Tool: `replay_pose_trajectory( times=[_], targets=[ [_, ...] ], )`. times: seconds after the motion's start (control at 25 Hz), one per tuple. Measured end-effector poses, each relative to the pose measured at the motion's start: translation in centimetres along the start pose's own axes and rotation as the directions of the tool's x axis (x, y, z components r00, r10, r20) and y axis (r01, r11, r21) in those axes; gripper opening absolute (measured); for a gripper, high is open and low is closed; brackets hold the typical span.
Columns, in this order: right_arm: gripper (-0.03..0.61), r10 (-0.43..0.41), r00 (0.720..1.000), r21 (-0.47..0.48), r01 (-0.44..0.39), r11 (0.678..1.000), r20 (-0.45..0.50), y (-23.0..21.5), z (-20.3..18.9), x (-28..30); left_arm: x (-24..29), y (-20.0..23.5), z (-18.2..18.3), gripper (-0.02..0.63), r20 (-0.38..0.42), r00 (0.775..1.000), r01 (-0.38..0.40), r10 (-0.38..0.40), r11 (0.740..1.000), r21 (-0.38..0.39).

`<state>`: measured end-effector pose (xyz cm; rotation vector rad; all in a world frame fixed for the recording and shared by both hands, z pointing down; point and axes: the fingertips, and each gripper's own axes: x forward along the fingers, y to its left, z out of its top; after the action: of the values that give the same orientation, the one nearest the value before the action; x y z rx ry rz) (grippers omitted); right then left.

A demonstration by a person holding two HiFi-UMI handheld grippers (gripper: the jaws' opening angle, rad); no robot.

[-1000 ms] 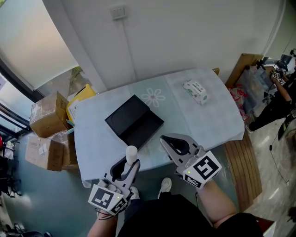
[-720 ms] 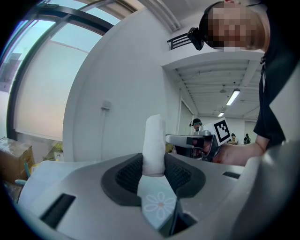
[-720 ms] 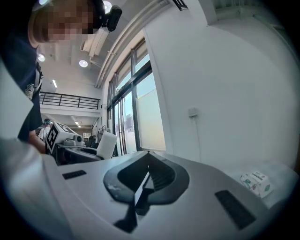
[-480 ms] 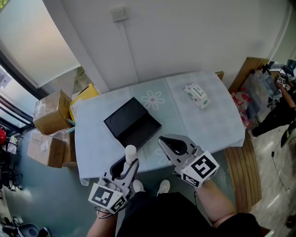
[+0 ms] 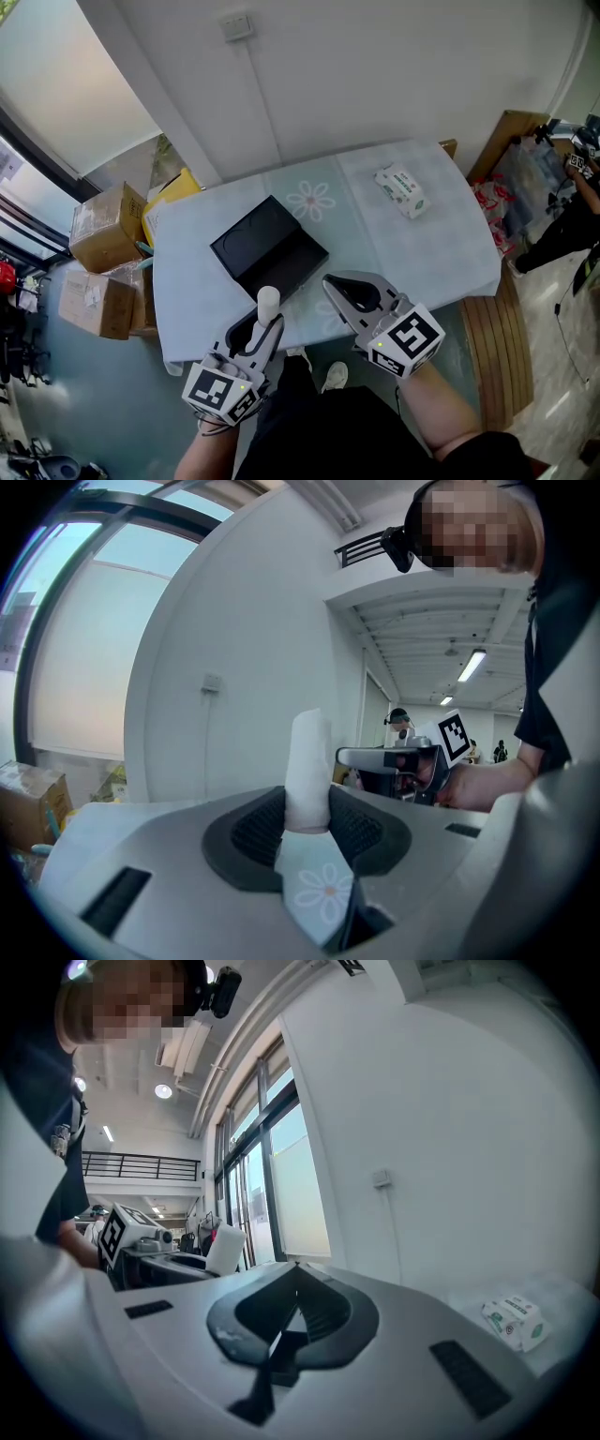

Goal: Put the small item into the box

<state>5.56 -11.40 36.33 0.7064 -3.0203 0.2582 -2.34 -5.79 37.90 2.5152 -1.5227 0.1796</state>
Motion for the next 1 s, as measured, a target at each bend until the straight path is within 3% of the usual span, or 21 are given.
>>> replay_pose_trajectory(
  times=[0.6, 1.0],
  targets=[
    [0.009, -0.022, 0.998, 0.05, 0.025, 0.998, -0.064, -4.2, -2.9, 5.1, 5.1, 6.5, -5.3, 0.14, -0.107, 0.994, 0.009, -0.013, 0.999, -0.033],
    [0.009, -0.043, 0.994, 0.1, 0.053, 0.994, -0.101, -6.8, -4.8, 8.3, 8.8, 10.7, -10.7, 0.14, -0.264, 0.964, 0.008, -0.015, 1.0, -0.026]
  ],
)
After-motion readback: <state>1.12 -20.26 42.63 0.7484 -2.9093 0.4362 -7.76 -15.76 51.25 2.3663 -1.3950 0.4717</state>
